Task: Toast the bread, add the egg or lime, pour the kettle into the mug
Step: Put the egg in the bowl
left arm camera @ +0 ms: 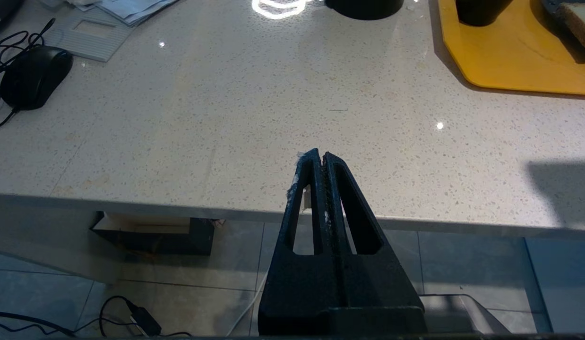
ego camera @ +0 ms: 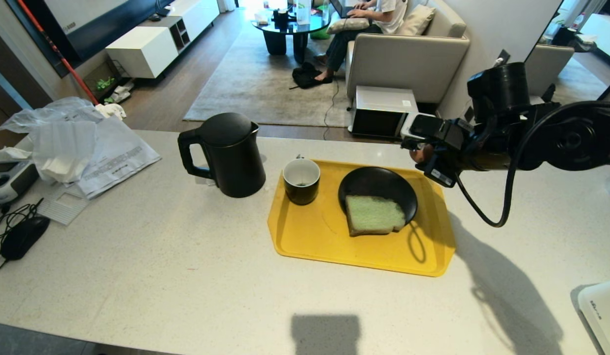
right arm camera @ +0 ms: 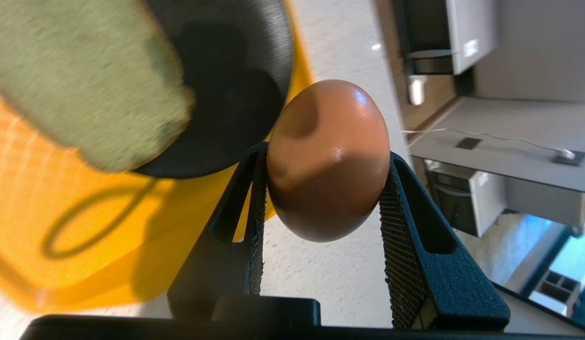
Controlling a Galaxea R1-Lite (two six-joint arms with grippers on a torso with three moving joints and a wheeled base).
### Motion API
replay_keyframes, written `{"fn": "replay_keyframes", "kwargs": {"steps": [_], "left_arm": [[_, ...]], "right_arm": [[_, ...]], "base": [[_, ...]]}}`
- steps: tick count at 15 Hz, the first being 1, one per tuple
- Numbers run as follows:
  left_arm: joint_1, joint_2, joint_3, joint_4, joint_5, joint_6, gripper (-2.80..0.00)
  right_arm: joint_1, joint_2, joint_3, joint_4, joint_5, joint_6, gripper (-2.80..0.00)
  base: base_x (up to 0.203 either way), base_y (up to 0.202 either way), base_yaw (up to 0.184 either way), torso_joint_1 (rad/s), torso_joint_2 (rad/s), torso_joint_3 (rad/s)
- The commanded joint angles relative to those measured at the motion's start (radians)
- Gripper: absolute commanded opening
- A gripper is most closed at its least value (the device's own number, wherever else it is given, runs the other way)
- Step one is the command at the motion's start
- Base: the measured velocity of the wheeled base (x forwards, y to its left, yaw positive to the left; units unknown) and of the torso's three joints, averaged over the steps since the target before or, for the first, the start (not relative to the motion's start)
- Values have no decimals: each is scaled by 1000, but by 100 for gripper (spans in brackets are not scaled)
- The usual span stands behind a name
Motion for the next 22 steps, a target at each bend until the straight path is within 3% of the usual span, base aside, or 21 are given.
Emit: {"fn": "replay_keyframes", "kwargs": {"steps": [1, 3, 10, 22], "left_arm": [[0, 1, 0, 0, 1, 0, -280], [0, 1, 0, 0, 1, 0, -280], [0, 1, 0, 0, 1, 0, -280], [0, 1, 0, 0, 1, 0, -280]], "right_arm": [[20, 59, -112, 217, 4, -11, -280], [41, 102, -154, 309, 8, -14, -280], [90, 255, -254, 308, -8, -10, -280], [84, 430, -397, 118, -67, -12, -280]], "base": [[0, 0, 0, 0, 0, 0], [0, 0, 0, 0, 0, 0], [0, 0, 0, 0, 0, 0], [0, 0, 0, 0, 0, 0]]}}
